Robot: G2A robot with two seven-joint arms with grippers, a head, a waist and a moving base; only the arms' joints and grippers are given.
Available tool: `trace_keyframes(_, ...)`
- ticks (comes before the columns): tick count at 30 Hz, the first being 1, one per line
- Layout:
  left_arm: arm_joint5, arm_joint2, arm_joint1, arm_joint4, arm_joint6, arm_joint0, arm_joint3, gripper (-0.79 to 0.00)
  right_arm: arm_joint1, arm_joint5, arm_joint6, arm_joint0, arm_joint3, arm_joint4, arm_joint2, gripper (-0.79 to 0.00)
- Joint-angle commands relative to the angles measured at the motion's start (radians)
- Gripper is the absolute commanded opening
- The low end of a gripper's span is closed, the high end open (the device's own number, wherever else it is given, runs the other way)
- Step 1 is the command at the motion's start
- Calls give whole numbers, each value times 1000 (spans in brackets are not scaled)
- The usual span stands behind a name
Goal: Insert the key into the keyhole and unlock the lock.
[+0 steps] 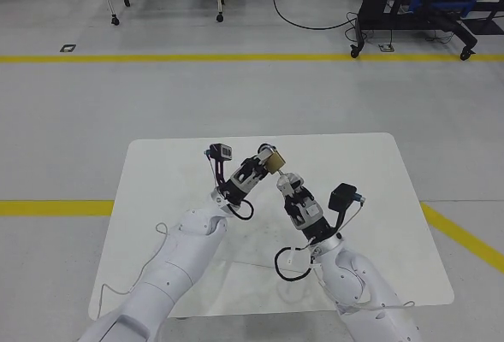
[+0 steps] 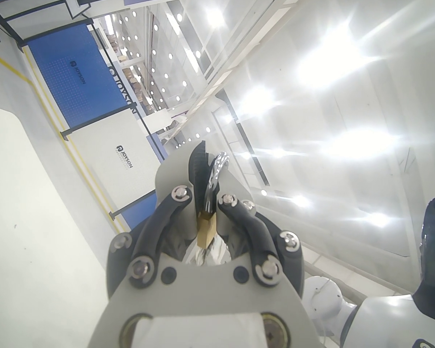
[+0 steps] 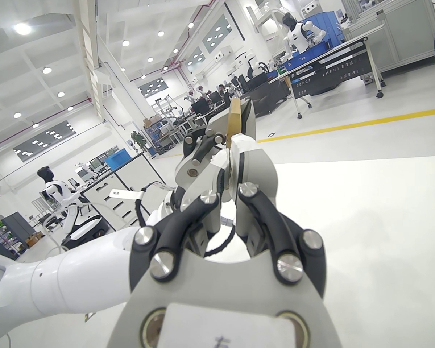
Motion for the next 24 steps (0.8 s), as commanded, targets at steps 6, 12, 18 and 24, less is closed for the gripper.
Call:
trace_keyframes(6,-8,-9,0,48,25,11,-13,-785,-7,14,6,5,2,-3,-2,-785)
trace_keyframes(12,-3,-26,3,50,22,20,-25,-785,-13,19,28,7,-3,15,-3,-443)
trace_keyframes(18,31,-69,15,24,14,27,-26,-785,-13,11,33,-11,-27,20,10,0)
trace_keyframes(24,31,-69,15,24,14,27,-26,-785,-13,11,33,-11,-27,20,10,0)
